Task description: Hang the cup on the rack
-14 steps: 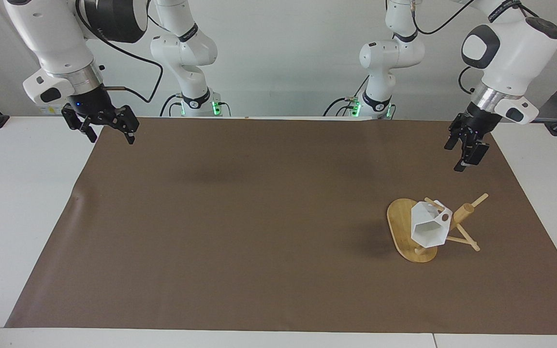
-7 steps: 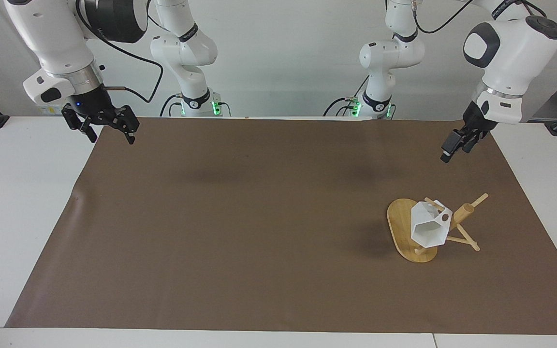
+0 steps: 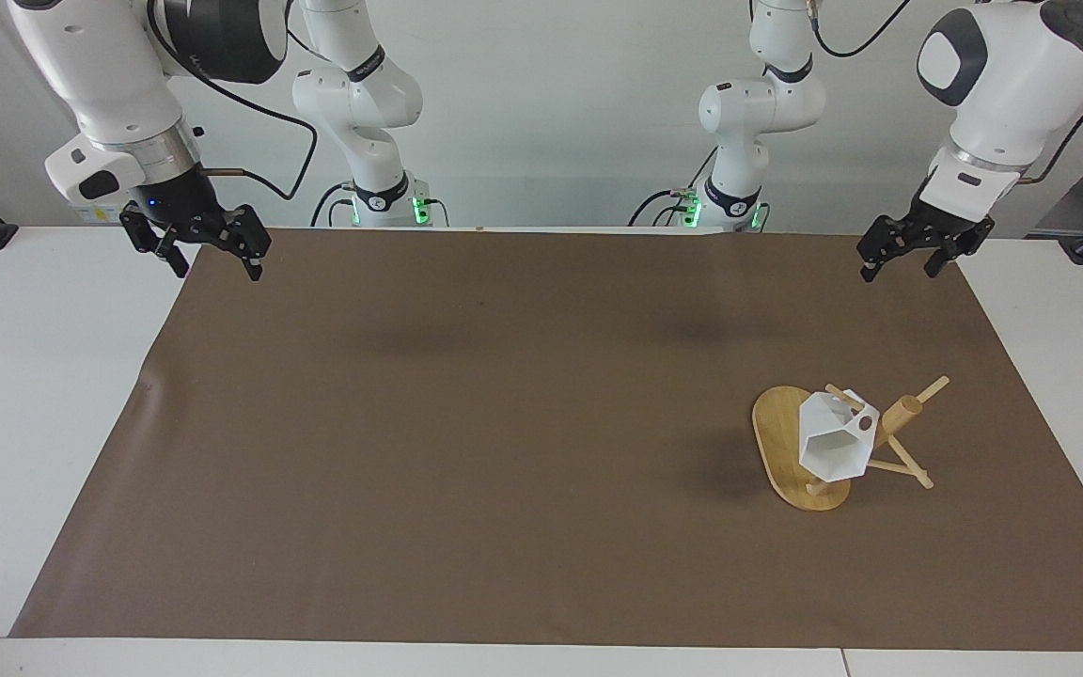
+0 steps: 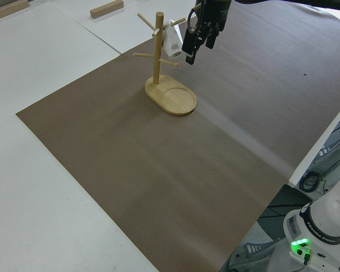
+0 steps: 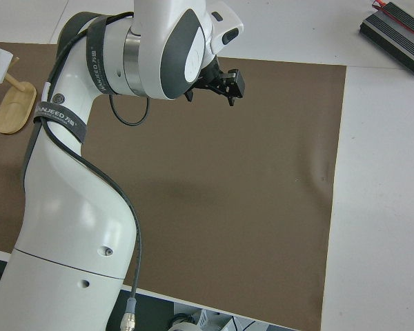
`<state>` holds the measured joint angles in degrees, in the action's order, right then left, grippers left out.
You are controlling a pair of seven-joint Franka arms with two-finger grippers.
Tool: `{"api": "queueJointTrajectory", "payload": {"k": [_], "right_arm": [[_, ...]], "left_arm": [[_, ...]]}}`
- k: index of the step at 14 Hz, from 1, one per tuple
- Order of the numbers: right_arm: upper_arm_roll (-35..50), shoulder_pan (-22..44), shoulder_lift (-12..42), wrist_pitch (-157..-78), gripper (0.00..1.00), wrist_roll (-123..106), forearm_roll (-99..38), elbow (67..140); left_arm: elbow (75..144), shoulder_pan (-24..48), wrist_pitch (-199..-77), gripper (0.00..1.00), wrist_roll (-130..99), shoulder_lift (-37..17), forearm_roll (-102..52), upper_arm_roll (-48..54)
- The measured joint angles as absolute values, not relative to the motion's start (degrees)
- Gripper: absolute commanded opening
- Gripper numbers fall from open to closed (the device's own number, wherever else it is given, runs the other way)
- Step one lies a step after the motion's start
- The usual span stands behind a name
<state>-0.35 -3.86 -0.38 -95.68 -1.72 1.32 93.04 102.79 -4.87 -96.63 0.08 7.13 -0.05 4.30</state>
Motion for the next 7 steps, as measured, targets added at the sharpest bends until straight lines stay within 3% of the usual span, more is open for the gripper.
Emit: {"api": "queueJointTrajectory", "payload": {"k": [7], "right_arm": [[-0.35, -3.86, -0.38, -95.68, 1.00, -1.72, 1.32, 93.04]], "left_arm": [[100.37, 0.00, -93.39, 1.00, 0.15, 5.34, -0.02, 2.47]]}}
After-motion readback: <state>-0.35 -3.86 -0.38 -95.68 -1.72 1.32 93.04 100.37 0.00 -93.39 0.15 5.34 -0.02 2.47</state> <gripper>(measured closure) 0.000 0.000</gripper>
